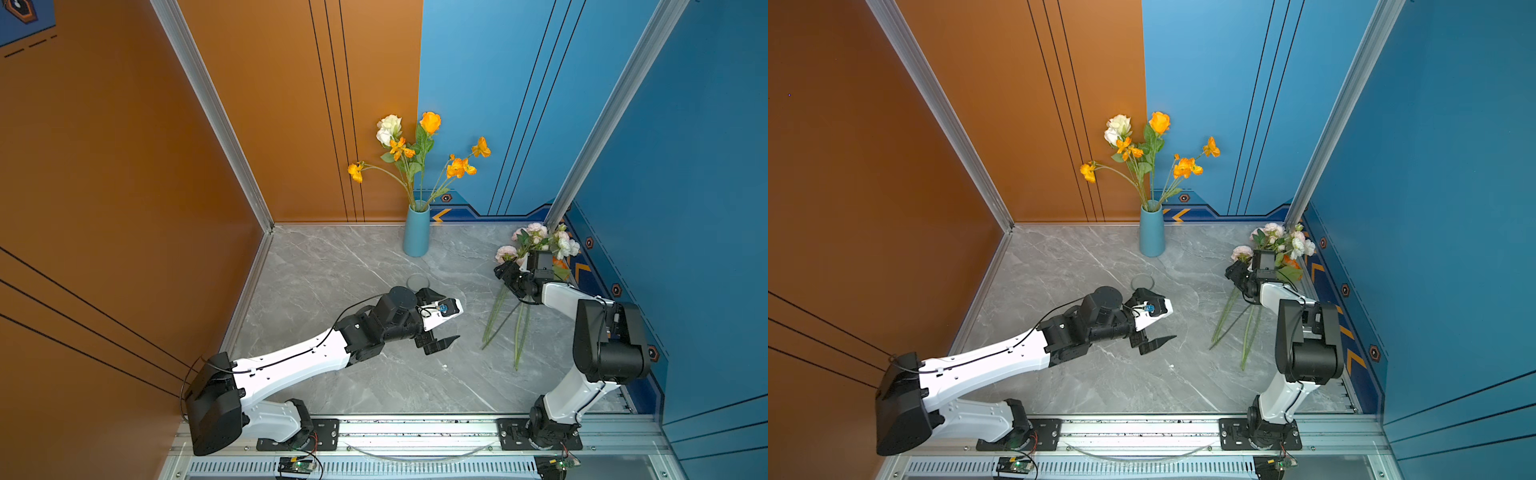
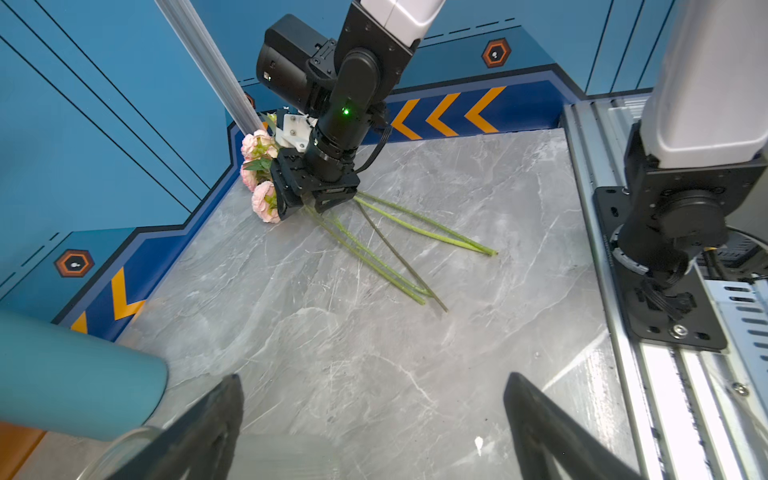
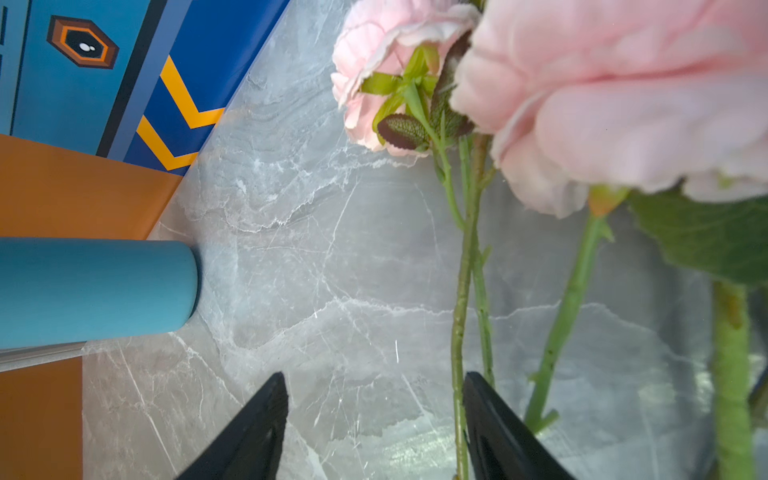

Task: Arrange the flowers into the vase
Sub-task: 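Lower the right gripper onto the pink rose stems in the pile, then pinch a pink rose stem with the right gripper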

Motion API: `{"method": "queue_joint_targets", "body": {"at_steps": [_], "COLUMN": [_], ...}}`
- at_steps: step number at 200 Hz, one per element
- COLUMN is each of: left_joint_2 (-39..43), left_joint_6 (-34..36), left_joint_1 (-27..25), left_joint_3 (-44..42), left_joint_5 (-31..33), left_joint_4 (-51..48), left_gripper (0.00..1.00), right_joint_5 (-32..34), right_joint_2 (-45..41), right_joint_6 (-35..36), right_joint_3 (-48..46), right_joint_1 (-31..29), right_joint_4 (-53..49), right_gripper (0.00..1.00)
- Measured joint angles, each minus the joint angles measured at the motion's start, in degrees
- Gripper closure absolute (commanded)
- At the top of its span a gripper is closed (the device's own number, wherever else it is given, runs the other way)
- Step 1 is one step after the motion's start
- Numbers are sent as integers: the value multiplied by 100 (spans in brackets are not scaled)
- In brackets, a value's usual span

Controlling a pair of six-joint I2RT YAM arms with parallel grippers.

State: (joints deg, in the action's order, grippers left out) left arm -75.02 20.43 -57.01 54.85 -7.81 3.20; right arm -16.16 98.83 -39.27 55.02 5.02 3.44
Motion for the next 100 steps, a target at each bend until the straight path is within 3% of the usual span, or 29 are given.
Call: {"method": "queue_joint_targets", "body": {"at_steps": [100], "left_joint_2": [0], "left_joint_6": [127], "left_joint_1": [-2], "left_joint_3": [0], "left_joint_5": [166], "left_joint_4": [0], "left_gripper": [2], "right_joint_5": [146], "right_joint_2": [350], "right_joint_6": [4], "right_joint_3": [81], "right_joint_1": [-26], "right_joint_4": [-83], "right_gripper": [32]}}
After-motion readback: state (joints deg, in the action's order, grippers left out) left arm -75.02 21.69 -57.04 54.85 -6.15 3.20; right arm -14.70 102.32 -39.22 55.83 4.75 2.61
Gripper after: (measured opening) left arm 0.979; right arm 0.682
